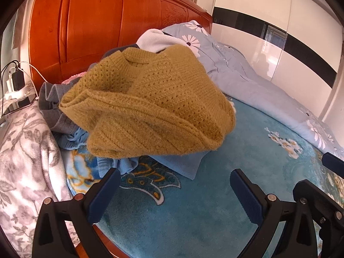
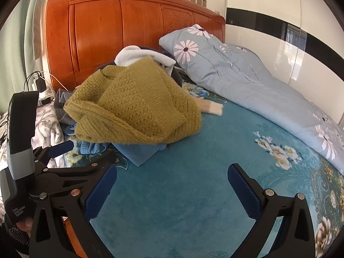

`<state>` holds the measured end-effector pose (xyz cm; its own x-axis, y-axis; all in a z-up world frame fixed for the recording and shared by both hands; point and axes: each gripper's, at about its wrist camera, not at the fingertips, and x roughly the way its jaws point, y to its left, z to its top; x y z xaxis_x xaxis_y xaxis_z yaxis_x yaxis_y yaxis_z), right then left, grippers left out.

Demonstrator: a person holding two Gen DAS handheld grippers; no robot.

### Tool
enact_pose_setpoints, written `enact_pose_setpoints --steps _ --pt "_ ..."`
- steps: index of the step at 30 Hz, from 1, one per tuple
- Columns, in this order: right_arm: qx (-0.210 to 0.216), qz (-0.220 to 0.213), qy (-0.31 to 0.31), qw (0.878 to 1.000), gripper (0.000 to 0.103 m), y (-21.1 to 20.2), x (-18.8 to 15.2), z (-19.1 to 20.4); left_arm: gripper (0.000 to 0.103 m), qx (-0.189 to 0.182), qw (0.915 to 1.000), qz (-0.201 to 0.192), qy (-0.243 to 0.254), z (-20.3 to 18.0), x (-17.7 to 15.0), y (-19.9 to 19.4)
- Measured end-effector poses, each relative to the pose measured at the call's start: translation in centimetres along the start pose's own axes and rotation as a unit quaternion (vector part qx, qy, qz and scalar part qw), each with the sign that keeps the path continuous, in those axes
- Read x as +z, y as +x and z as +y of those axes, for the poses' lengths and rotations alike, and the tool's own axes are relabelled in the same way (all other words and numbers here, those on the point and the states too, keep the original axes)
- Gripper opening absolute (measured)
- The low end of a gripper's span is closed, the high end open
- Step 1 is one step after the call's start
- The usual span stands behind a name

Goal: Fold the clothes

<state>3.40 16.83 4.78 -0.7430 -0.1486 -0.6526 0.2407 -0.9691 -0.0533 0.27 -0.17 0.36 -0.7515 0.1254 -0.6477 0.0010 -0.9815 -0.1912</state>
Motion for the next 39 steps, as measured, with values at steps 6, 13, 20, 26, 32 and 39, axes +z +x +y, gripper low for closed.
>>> enact_pose_setpoints --steps 6,13,20,26,32,39 --pt "0.010 -0.013 0.011 1.000 0.103 0.0 0.3 -0.6 0.103 -0.004 0.9995 -0.031 -0.001 0.2 0.3 -1.1" --pt "0.010 -0.070 -0.002 0.997 0.103 -1.9 -0.5 -0.1 0.103 -0.013 0.9984 -0.054 -0.006 0.3 0.4 -1.9" --pt "0.016 -0.082 0.007 0.996 0.103 -2.4 -0.5 -0.4 0.103 -0.028 0.9981 -0.052 -0.018 0.2 0.3 -1.9" --pt "0.014 -0.102 0.010 0.995 0.103 -3.1 -0.9 -0.6 0.103 -0.032 0.9969 -0.072 -0.005 -0.1 0.6 -2.7" --pt "0.021 -0.112 0.018 0.993 0.103 -3.6 -0.7 -0.5 0.103 -0.036 0.9946 -0.098 -0.005 0.1 0.9 -3.6" --pt "0.004 -0.114 -0.004 0.993 0.103 -3.9 -0.5 0.0 0.103 -0.026 0.9939 -0.107 0.006 -0.1 0.9 -3.8"
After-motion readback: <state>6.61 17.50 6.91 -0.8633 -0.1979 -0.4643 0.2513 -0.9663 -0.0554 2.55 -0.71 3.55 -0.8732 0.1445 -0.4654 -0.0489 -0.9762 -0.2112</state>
